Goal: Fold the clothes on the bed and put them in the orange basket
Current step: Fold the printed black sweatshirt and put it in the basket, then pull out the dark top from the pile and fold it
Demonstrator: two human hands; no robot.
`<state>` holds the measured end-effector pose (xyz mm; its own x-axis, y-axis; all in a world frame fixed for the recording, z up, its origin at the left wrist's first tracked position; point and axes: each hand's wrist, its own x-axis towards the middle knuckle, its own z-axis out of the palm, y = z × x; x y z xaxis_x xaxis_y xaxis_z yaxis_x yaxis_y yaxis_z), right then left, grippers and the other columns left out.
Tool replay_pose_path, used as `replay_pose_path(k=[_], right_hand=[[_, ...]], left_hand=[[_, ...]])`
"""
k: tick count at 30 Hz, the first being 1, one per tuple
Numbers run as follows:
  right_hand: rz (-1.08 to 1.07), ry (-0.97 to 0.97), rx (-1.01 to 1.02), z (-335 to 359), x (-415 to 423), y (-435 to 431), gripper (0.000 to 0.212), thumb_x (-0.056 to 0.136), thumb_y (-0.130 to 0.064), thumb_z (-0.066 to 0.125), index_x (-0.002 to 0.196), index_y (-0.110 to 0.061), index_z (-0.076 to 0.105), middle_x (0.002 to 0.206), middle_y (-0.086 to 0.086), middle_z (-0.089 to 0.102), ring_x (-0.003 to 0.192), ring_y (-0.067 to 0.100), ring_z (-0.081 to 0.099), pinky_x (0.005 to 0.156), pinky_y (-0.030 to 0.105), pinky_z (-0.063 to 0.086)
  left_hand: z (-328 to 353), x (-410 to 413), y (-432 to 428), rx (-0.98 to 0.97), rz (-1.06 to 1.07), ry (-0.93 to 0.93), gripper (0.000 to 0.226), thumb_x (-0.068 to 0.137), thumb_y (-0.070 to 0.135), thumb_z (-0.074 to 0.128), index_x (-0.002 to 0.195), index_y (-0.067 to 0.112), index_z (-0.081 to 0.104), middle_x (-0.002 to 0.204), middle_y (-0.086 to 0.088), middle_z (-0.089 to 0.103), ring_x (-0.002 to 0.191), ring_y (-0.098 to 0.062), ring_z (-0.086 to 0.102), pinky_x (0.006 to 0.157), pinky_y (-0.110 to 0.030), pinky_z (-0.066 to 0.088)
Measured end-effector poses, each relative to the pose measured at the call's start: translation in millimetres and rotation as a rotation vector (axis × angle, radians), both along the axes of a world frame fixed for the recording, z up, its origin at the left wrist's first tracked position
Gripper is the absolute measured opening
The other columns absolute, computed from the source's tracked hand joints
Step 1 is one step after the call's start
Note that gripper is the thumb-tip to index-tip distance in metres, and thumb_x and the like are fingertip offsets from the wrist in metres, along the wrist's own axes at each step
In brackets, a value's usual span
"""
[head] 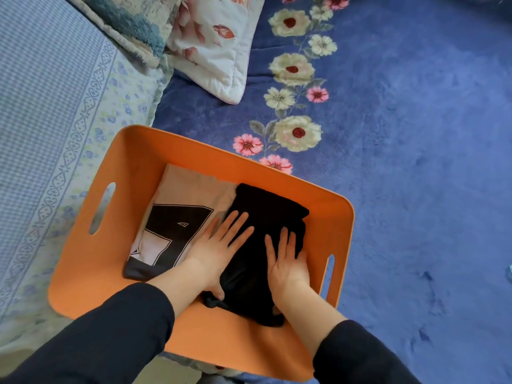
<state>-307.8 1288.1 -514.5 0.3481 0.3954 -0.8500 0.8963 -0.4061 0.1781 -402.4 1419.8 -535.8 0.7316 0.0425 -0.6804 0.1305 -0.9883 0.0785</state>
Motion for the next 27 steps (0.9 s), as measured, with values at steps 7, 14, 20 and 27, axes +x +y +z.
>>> replay_pose_path(k=[7, 14, 20, 27], right_hand=[[-0.07, -0.064, 0.006, -39.4, -5.8, 9.4, 0.095, 0.097, -0.041, 0.043, 0.141, -0.003, -0.032, 0.149, 0.036, -0.025, 0.141, 0.051, -0.013, 0.118, 0.053, 0.012], [0.011, 0.058, 0.074, 3.3, 20.0, 3.1, 0.081, 0.097, -0.029, 0.048, 0.153, -0.007, -0.006, 0.158, 0.026, 0.001, 0.146, 0.042, 0.005, 0.117, 0.053, 0.014], [0.182, -0.024, 0.493, 102.5, 32.2, -35.4, 0.044, 0.092, -0.018, 0.049, 0.134, -0.008, 0.041, 0.133, 0.012, 0.049, 0.131, 0.031, 0.036, 0.112, 0.045, 0.024], [0.042, -0.161, 0.69, 191.6, 50.8, -196.3, 0.037, 0.091, -0.016, 0.045, 0.128, -0.009, 0.044, 0.128, 0.009, 0.051, 0.128, 0.028, 0.037, 0.108, 0.039, 0.025]], left_hand=[[-31.7, 7.2, -4.5, 0.076, 0.038, 0.093, 0.148, 0.059, 0.072, 0.073, 0.131, 0.018, -0.045, 0.134, -0.012, -0.055, 0.113, -0.03, -0.057, 0.111, -0.049, -0.019], [-4.2, 7.1, -13.8, -0.024, 0.273, 0.111, 0.133, 0.068, 0.05, 0.076, 0.148, 0.025, -0.027, 0.152, -0.012, -0.035, 0.142, -0.03, -0.028, 0.118, -0.05, 0.0], [71.7, 24.8, -44.0, -0.073, 0.683, -0.183, 0.086, 0.088, 0.04, 0.057, 0.153, 0.017, 0.006, 0.16, -0.012, 0.009, 0.147, -0.029, 0.009, 0.117, -0.046, 0.02], [171.7, 77.9, -161.7, -0.163, 0.789, -0.672, 0.053, 0.091, 0.016, 0.049, 0.142, 0.007, 0.037, 0.149, -0.012, 0.037, 0.139, -0.027, 0.03, 0.111, -0.038, 0.029]])
